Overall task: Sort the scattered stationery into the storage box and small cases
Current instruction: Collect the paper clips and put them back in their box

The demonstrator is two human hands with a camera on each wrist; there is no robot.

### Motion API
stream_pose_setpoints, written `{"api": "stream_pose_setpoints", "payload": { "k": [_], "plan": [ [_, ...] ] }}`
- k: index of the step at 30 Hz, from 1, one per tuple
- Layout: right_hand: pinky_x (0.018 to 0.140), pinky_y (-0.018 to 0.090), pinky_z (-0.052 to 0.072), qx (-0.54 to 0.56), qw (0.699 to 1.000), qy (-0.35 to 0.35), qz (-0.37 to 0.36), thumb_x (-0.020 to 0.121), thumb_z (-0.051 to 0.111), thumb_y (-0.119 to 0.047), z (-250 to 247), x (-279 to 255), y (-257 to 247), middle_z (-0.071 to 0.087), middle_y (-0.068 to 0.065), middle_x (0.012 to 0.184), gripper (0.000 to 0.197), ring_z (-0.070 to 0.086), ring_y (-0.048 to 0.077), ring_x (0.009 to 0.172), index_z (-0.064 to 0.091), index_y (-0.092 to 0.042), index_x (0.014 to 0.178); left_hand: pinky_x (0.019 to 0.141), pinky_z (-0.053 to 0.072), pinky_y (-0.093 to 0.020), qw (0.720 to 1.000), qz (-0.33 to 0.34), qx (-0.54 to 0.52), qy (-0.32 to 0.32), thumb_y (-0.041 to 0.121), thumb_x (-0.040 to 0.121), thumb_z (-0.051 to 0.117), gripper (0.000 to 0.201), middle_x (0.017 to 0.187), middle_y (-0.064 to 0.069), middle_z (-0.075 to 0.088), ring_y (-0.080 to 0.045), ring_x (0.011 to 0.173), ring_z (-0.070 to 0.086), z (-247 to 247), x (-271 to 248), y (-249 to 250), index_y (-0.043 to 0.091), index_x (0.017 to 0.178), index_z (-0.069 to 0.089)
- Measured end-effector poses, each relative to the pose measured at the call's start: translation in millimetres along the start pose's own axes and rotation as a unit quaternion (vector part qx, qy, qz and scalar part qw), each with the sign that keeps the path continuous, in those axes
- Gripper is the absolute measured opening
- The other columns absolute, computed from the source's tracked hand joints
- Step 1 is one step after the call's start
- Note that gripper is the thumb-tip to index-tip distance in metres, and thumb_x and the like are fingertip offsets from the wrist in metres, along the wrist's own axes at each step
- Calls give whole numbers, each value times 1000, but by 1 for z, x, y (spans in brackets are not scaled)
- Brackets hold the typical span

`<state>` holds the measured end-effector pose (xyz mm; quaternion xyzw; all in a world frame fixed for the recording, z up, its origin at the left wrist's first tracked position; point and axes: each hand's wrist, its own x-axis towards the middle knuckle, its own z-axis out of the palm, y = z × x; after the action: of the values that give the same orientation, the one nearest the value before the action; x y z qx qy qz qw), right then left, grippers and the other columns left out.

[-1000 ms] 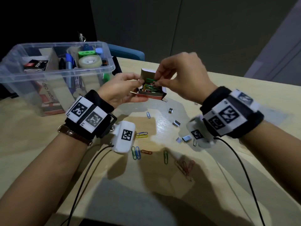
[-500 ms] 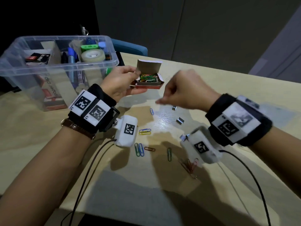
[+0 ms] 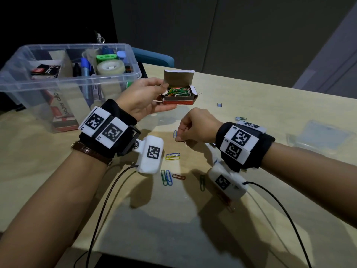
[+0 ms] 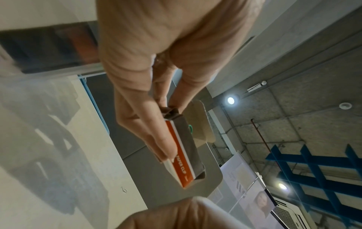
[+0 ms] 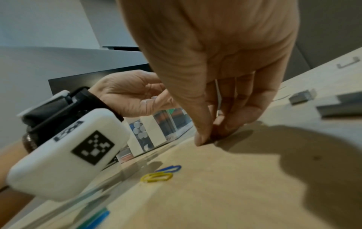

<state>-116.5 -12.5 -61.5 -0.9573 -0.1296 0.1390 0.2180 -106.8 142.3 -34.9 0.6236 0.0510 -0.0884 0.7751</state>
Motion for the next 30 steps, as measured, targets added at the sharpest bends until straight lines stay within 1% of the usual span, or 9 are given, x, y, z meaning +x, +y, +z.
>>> {"api": "stream_pose_setpoints", "payload": {
  "k": [7,9,12,17,19,22,24,27,30],
  "plan": [
    [82,33,54,0,997,-23,-77,83,76,-23,4,-17,5,70,-2,75,13,61,7,68,77,-11,88,60,60,-29,1000,-12,2,-3,10,100,48,17,114,-17,64,-28,93,68,-3,-1,2,5,113,57],
    [84,35,55,15,998,9,-64,84,75,-25,0,-13,8,73,4,88,19,66,15,81,76,-9,94,60,59,-29,1000,-13,2,-6,10,100,48,15,114,-17,64,-28,93,68,-3,-1,2,5,111,57],
    [96,30,44,-57,995,44,-74,93,65,-24,-6,-9,11,61,10,124,31,58,23,112,67,-11,121,62,60,-31,1000,-15,10,-10,10,100,47,19,113,-17,64,-28,93,69,-4,0,2,5,115,56],
    [116,25,18,-191,957,-111,-190,101,38,-7,13,-35,10,18,6,162,51,22,20,147,36,-18,150,62,60,-31,1000,-10,19,-20,9,100,47,11,109,-16,65,-25,88,70,-6,-2,3,7,99,58],
    [119,26,19,-172,947,-135,-234,96,37,1,15,-50,12,16,-1,162,61,21,16,147,34,-26,151,62,60,-30,1000,-8,23,-19,9,100,47,11,107,-16,65,-25,86,71,-7,-2,3,8,98,57],
    [107,7,24,-132,953,-84,-260,92,45,3,6,-63,17,34,1,156,57,43,13,133,51,-26,141,64,60,-30,999,-7,28,-17,10,100,47,12,104,-16,66,-23,83,73,-7,-3,3,8,97,58],
    [100,19,40,-117,963,-20,-241,95,57,-18,1,-65,15,53,7,140,38,54,15,117,61,-19,133,65,59,-30,999,-7,31,-10,10,100,47,11,107,-16,66,-23,83,73,-6,-4,3,8,102,58],
    [86,30,48,-106,987,-22,-121,68,77,-57,3,-65,3,59,3,114,69,55,12,102,64,-15,122,63,58,-29,999,-11,38,3,12,100,48,17,112,-18,65,-24,83,73,-6,-4,3,6,114,56],
    [73,26,41,-92,994,-28,-54,50,80,-67,18,-68,-11,53,0,106,85,50,13,91,55,-16,114,63,58,-29,999,-18,37,0,12,100,49,20,116,-19,63,-26,89,72,-5,-5,3,6,118,55]
  ]
}}
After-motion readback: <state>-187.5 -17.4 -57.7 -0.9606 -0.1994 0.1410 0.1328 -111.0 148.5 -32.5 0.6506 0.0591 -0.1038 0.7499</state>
